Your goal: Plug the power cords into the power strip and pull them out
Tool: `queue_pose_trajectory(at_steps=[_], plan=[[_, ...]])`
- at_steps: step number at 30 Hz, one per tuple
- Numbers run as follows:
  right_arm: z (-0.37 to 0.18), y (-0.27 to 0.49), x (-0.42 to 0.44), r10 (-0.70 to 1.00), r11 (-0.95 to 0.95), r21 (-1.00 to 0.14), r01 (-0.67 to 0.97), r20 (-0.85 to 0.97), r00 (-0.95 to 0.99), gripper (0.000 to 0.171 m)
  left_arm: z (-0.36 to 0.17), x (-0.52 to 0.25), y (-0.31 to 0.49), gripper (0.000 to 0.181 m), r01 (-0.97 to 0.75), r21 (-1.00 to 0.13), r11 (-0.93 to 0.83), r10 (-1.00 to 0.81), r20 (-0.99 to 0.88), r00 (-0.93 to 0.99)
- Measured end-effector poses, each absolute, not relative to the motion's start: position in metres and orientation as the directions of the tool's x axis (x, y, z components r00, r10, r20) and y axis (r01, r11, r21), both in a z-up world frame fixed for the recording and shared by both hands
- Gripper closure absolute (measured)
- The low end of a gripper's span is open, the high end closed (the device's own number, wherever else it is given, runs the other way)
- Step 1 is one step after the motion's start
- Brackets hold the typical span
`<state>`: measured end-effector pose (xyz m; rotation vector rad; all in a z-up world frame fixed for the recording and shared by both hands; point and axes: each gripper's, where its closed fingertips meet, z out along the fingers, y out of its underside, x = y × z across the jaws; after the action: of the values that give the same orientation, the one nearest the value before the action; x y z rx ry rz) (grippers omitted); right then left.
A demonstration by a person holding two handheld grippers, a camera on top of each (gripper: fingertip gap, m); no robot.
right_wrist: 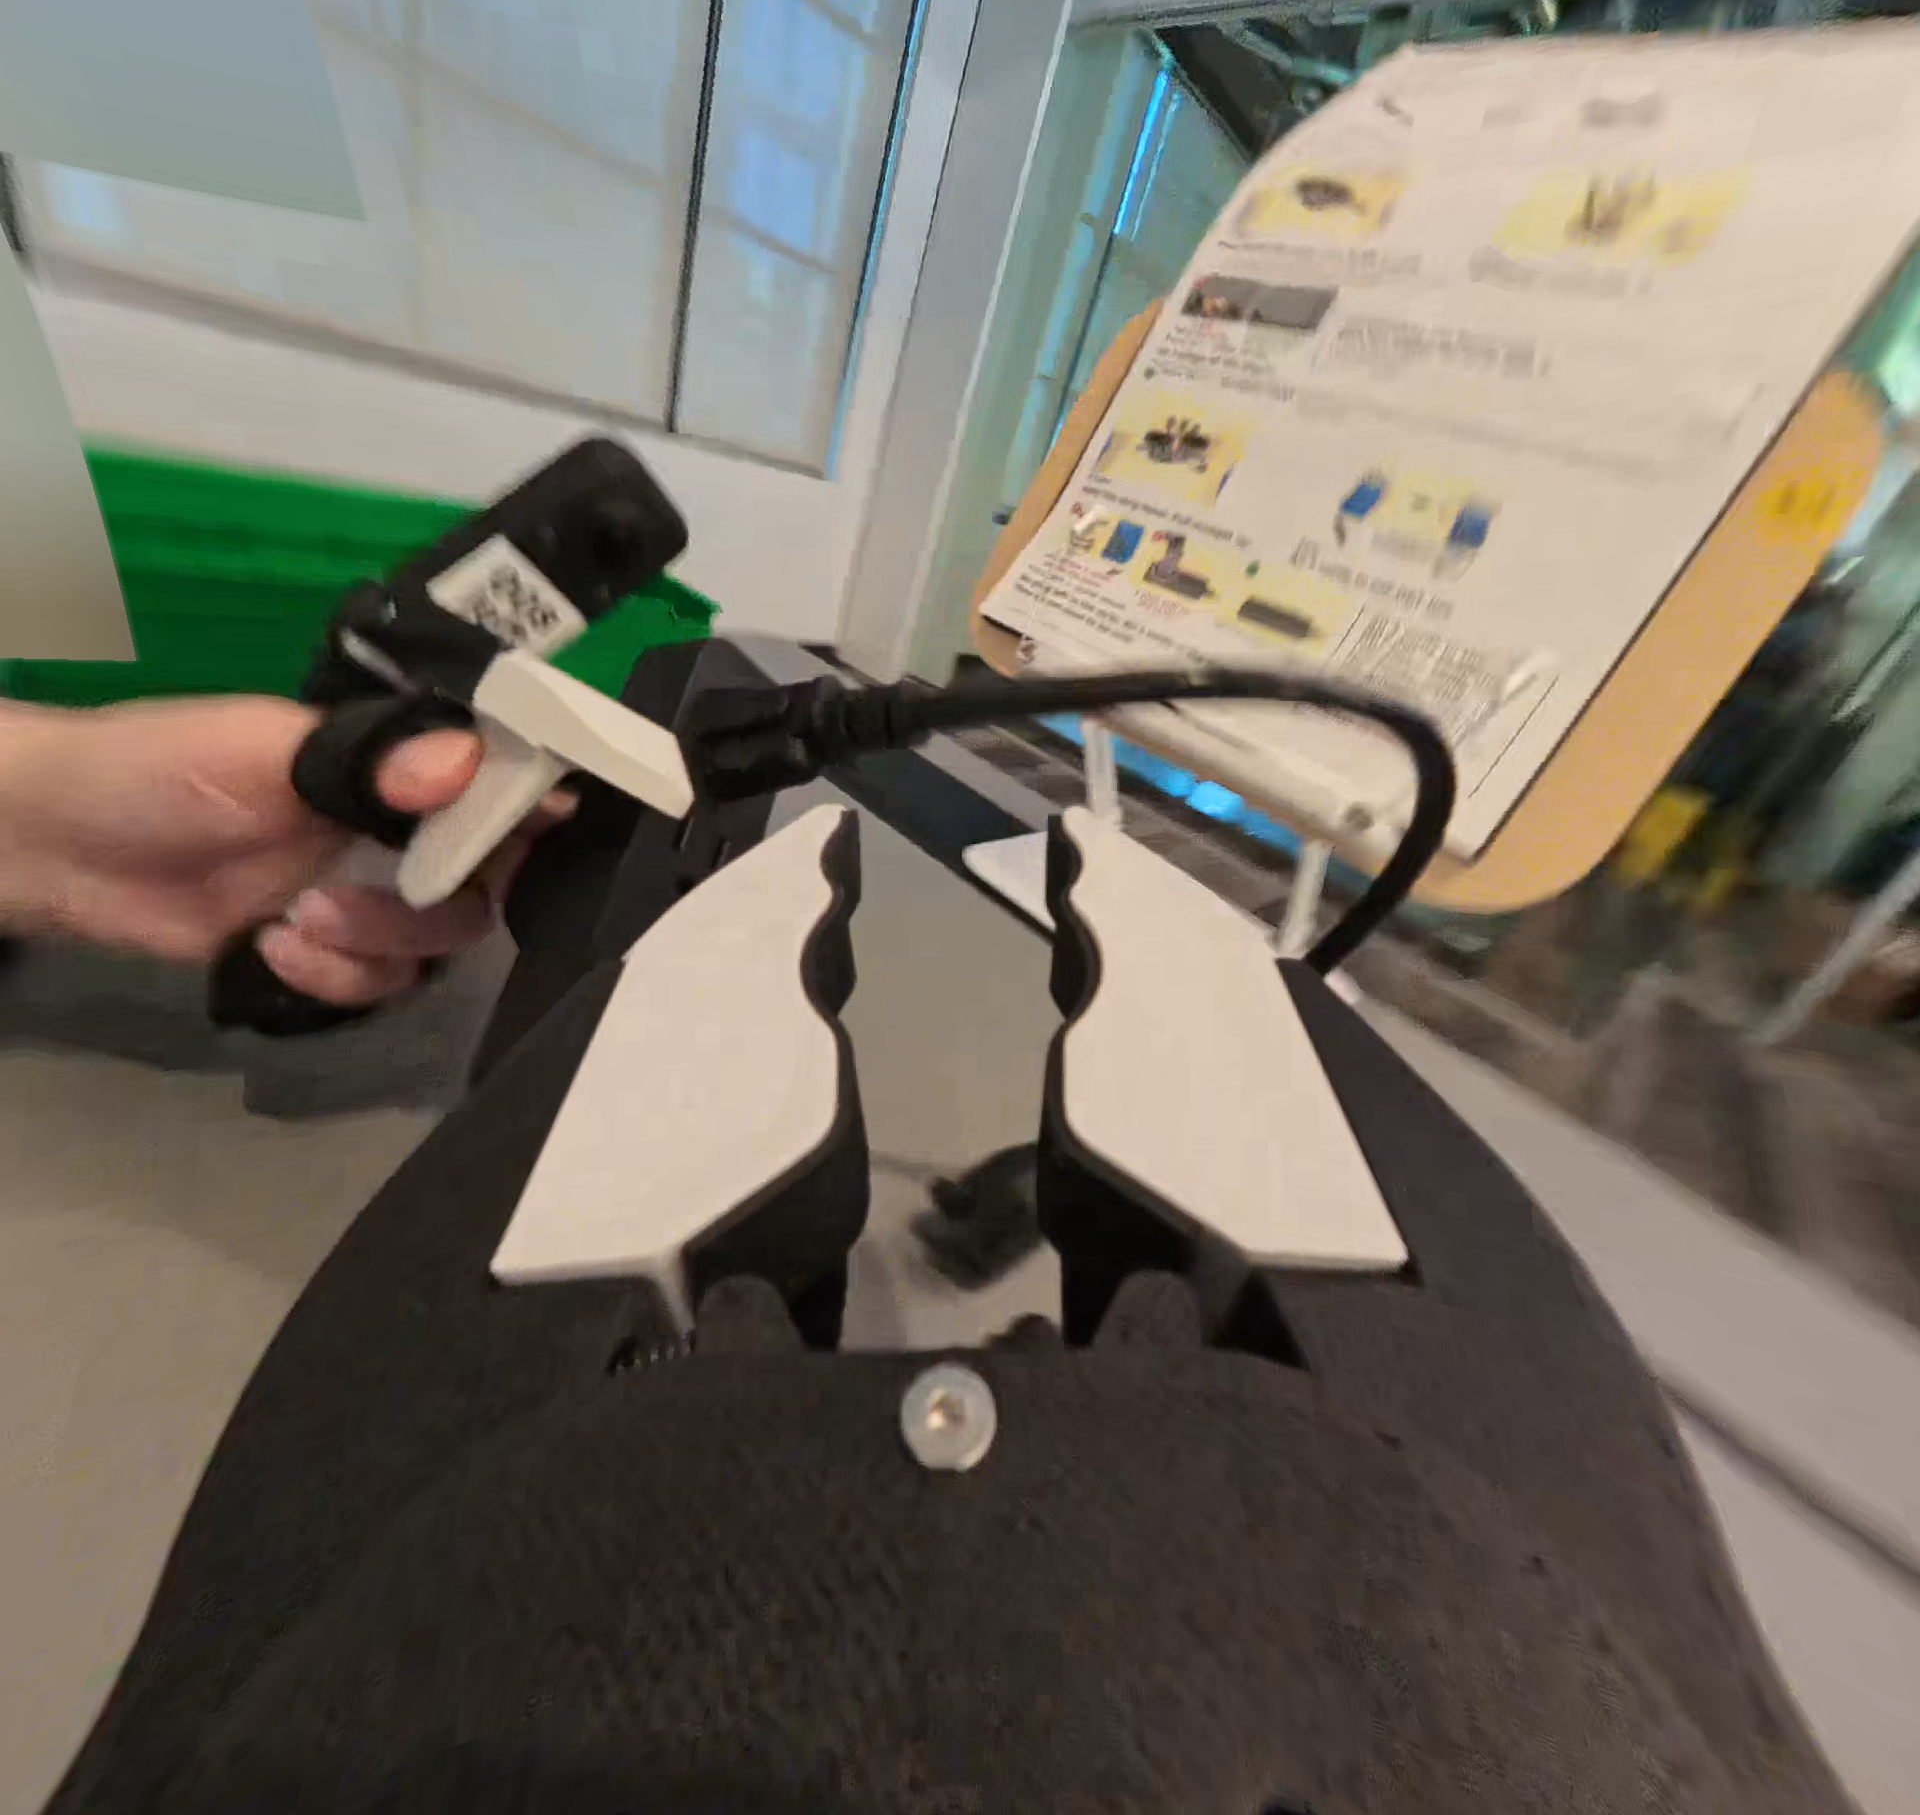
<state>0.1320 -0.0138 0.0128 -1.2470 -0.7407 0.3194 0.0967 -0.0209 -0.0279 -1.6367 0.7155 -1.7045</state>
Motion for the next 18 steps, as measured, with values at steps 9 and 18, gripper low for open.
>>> queue_pose_trajectory(at_steps=[9,18], plan=[[0.023,-0.046,0.108,0.363,0.541,-0.646,0.539,0.757,0.543,0.159,-0.028,0.112,-0.046,0.132,-0.018,-0.853,-0.522,-0.852,0.520,0.060],[0.016,-0.037,0.112,0.369,0.436,-0.678,0.591,0.734,0.570,0.159,-0.030,0.119,-0.049,0.132,0.005,-0.855,-0.519,-0.851,0.517,0.092]])
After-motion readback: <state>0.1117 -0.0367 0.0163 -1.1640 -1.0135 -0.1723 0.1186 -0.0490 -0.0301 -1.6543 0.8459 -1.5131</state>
